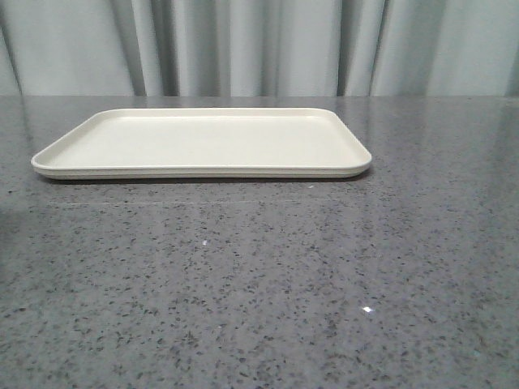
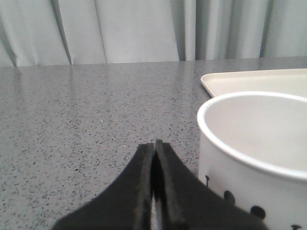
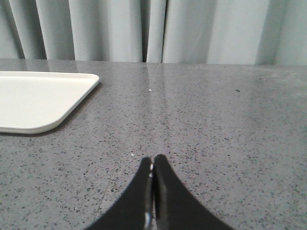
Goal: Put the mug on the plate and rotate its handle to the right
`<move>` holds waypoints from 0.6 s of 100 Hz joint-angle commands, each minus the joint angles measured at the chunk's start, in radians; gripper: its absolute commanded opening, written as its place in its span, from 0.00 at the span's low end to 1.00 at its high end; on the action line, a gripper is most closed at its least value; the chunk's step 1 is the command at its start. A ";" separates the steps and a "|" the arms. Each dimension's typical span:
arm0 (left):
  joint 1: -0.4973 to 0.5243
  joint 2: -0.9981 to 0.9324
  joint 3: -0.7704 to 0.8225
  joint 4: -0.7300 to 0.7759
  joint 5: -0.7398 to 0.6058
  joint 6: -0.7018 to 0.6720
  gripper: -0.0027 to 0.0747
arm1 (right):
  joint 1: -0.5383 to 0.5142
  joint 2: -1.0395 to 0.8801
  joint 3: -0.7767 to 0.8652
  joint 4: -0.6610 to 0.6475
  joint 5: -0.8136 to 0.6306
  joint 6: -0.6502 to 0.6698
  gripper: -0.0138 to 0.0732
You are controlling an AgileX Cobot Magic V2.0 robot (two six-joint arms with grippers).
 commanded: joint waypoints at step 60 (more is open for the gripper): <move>0.001 0.381 -0.724 -0.200 0.476 -0.008 0.01 | -0.006 0.427 -0.693 0.016 0.524 -0.003 0.08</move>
